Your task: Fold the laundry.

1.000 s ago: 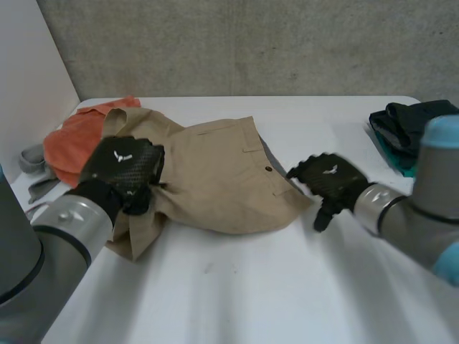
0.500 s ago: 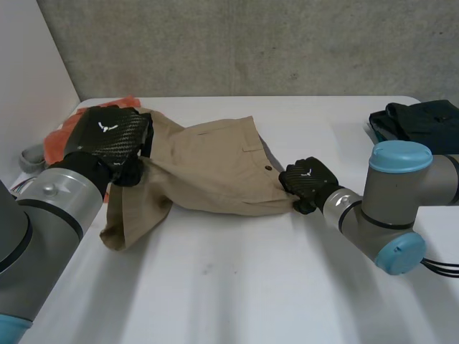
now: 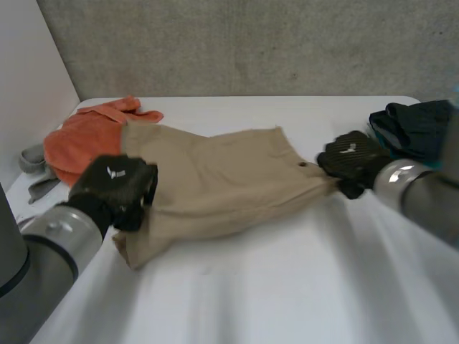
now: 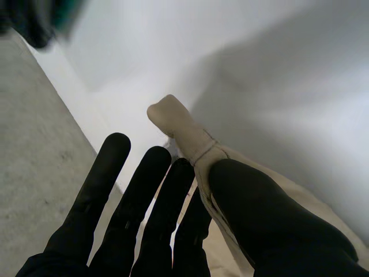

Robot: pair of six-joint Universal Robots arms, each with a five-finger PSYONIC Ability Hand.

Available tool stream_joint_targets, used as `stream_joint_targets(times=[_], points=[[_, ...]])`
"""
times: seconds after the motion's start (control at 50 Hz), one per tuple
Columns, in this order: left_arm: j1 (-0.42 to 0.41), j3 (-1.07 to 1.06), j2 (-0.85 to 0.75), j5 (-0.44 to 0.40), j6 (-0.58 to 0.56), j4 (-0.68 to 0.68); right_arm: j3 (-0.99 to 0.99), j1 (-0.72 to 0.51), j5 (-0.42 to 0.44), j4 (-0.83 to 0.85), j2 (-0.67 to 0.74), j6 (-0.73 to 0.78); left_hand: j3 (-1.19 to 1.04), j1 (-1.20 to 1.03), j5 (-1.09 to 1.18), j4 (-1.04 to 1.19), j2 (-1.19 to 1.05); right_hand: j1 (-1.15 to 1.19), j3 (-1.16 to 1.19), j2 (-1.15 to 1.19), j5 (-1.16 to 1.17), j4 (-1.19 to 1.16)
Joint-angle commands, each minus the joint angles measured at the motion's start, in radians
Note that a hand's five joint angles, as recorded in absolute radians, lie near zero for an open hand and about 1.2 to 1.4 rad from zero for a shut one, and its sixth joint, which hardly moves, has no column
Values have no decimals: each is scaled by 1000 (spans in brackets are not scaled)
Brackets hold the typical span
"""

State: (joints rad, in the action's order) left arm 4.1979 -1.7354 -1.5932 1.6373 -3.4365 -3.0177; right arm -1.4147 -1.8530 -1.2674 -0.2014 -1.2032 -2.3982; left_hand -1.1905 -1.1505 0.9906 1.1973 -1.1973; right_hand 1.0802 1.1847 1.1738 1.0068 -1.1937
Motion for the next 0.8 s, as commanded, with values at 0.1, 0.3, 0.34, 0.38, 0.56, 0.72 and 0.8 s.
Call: stream_joint_targets(times=[0.1,0.3,0.34,0.38,0.56,0.72,0.8], points=[[-101,-19,119,-71,-15,273,-165,92,6,-476,-364,318,-206,-246,231,199,-199,316,212,222,215,-203],[-93,-13,21,-73,-44,105,-182,98,-1,-316,-311,285,-206,-246,231,199,-199,316,212,222,215,-203],[-87,35,-63,-70,-91,18,-143,94,-1,-258,-233,236,-206,-246,231,199,-199,316,212,222,215,-203],[-79,75,-112,-70,-119,-35,-109,92,-4,-216,-181,200,-206,-246,231,199,-199,316,212,222,215,-203],[4,390,-459,-53,-266,-308,149,9,-98,78,112,119,-206,-246,231,199,-199,316,212,222,215,-203],[31,652,-733,-27,-377,-518,269,1,-90,439,342,120,-206,-246,231,199,-199,316,212,222,215,-203],[39,749,-847,-27,-383,-607,341,-8,-98,554,459,119,-206,-246,231,199,-199,316,212,222,215,-203]])
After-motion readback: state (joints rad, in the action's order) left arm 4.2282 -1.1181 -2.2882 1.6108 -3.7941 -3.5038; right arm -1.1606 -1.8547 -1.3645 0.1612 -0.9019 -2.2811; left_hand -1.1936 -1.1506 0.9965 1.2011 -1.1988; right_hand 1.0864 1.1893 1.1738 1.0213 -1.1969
